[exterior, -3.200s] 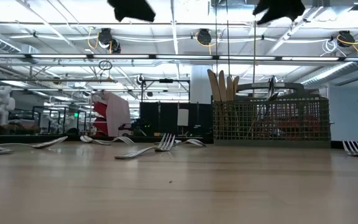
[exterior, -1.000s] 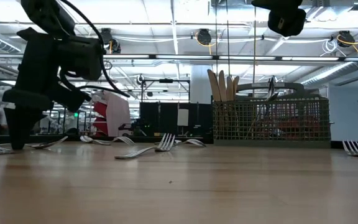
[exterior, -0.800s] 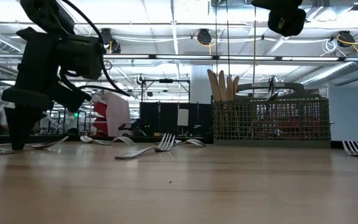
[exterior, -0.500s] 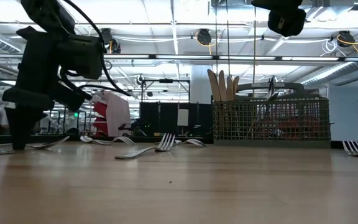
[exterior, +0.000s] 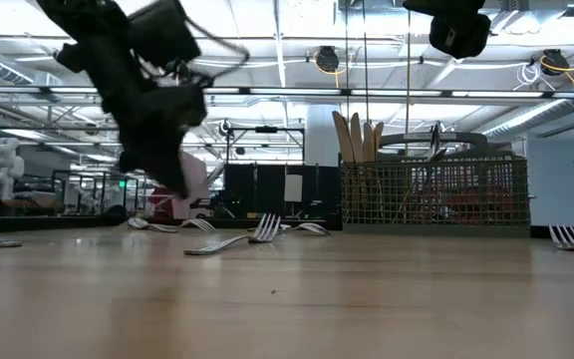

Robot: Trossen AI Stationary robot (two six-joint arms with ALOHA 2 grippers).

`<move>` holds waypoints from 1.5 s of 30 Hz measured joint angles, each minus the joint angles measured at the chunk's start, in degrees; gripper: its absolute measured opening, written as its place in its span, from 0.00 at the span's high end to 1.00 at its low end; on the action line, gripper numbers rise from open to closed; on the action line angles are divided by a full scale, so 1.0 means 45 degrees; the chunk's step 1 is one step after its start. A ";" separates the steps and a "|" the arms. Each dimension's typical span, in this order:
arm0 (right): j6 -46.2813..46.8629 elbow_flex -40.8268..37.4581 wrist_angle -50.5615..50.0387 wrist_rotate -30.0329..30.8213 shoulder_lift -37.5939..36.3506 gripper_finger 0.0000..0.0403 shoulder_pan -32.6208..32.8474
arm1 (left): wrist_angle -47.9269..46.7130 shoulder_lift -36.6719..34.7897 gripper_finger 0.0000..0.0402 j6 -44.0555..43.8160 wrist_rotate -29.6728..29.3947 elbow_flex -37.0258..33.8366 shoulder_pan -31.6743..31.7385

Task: Sort silverware
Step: Put the silver spoon into the silverware basket

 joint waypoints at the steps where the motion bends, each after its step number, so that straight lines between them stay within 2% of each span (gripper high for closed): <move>1: 0.0000 0.0000 0.0007 0.0000 0.0000 0.53 0.0000 | 0.0723 -0.0113 0.95 -0.0009 -0.0056 0.0000 0.0038; 9: 0.0330 0.0000 -0.0074 0.0031 -0.0242 0.53 0.0326 | 0.7730 -0.0445 0.95 -0.0031 -0.0148 0.0005 0.0336; 11: 0.0380 0.0005 -0.0144 0.0371 -0.0537 0.53 0.0586 | 0.8815 -0.0432 0.95 -0.0006 -0.0165 0.0266 0.0459; 14: 0.0885 0.0015 -0.0800 0.1083 -0.0915 0.53 0.1005 | 0.8743 -0.0244 0.95 0.0732 -0.0366 0.1678 0.0653; 17: 0.1793 0.0015 -0.2047 0.1647 -0.1111 0.53 0.1428 | 0.8132 0.0382 0.95 0.2419 -0.0396 0.3827 0.0850; 22: 0.4037 0.0015 -0.3802 0.1945 -0.0836 0.53 0.2095 | 0.6589 0.2465 0.95 0.4926 -0.0360 0.7841 0.1393; 25: 0.4902 0.0010 -0.4139 0.1949 -0.0493 0.53 0.2619 | 0.6607 0.3961 0.95 0.5370 0.0598 0.9616 0.1876; 28: 0.5517 0.0010 -0.4172 0.2354 -0.0133 0.53 0.3207 | 0.7194 0.5266 0.95 0.5384 0.1500 1.1052 0.2355; 34: 0.6784 0.0010 -0.4266 0.4157 0.0562 0.53 0.4602 | 0.7126 0.7909 0.95 0.5748 0.2449 1.3639 0.3137; 40: 0.8317 0.0005 -0.4383 0.4936 0.0988 0.53 0.5512 | 0.6667 1.0217 0.95 0.6503 0.2397 1.6065 0.3441; 45: 0.9378 0.0005 -0.4396 0.5027 0.1146 0.53 0.5974 | 0.6277 1.1476 0.95 0.7070 0.2098 1.7346 0.3797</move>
